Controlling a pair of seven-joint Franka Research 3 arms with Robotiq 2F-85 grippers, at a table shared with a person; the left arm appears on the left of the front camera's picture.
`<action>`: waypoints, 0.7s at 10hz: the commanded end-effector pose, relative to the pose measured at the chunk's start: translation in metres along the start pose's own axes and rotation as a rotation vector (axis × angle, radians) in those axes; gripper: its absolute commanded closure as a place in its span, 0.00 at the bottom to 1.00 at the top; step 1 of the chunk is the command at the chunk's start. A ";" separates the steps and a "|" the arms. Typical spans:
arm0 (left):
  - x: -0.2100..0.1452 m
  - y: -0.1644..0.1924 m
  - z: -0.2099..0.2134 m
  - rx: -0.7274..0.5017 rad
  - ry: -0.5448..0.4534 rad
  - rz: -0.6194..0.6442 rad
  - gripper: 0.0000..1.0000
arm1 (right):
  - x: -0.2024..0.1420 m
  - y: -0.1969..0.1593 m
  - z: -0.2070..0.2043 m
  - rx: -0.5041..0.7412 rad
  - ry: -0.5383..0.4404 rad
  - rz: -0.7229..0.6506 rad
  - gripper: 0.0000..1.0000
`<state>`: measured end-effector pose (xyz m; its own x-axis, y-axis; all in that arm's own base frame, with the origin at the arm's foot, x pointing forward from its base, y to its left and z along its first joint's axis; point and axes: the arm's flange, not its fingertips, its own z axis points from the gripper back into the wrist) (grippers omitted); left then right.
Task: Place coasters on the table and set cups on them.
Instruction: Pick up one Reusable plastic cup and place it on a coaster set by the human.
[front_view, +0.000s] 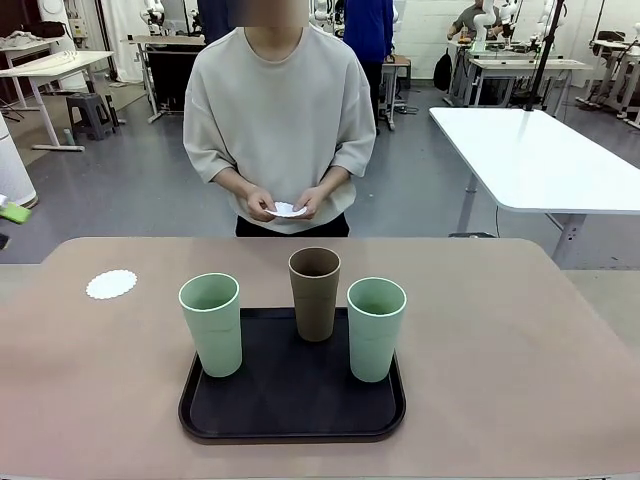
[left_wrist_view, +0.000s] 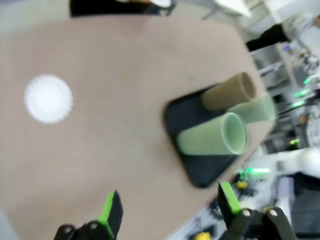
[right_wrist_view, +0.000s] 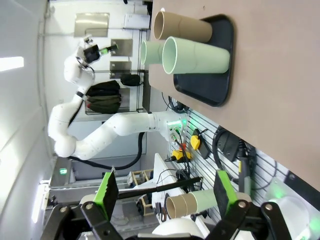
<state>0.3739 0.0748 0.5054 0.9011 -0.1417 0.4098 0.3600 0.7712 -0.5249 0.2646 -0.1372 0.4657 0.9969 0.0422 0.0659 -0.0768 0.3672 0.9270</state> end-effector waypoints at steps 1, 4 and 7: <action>0.029 -0.001 -0.015 0.180 0.017 -0.146 0.00 | 0.001 0.000 0.000 0.010 -0.003 0.004 0.00; 0.032 -0.050 -0.060 0.127 0.233 -0.476 0.00 | 0.001 0.000 0.000 0.010 -0.003 0.004 0.00; 0.013 -0.087 -0.094 0.117 0.450 -0.641 0.00 | 0.001 0.000 0.000 0.010 -0.003 0.004 0.00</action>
<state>0.3841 -0.0536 0.4849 0.6077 -0.7393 0.2901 0.7939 0.5569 -0.2441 0.2648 -0.1369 0.4656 0.9969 0.0429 0.0654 -0.0766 0.3677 0.9268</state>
